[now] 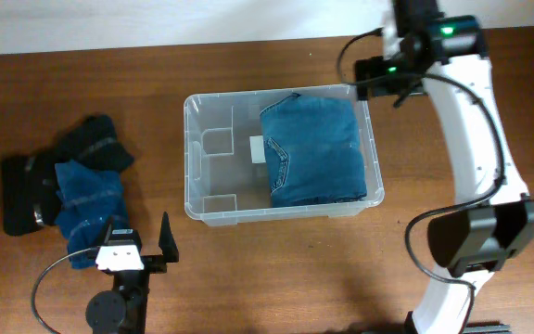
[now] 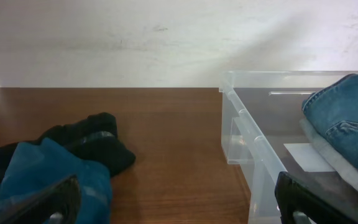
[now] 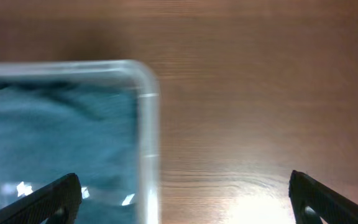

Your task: Pack container

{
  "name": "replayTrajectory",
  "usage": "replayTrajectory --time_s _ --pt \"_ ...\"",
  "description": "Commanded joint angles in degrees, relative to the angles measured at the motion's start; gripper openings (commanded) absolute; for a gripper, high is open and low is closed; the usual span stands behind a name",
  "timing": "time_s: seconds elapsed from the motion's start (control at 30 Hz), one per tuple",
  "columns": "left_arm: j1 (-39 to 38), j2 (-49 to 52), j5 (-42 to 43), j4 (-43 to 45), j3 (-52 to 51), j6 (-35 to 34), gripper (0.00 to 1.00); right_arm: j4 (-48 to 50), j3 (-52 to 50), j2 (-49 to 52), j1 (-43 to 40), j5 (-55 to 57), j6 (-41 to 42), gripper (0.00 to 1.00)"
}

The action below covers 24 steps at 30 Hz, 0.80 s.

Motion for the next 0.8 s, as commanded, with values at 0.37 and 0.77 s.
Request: replayTrajectory --time_s 0.37,0.77 --pt "-0.20 -0.44 -3.30 2.91 -0.24 2.56 0.99 -0.02 0.85 -0.20 -24.98 -1.49 5.11 0.98" --pt "4.26 22.01 1.14 -6.62 25.24 2.58 0.99 0.00 0.85 -0.20 -31.17 -1.46 5.11 0.98"
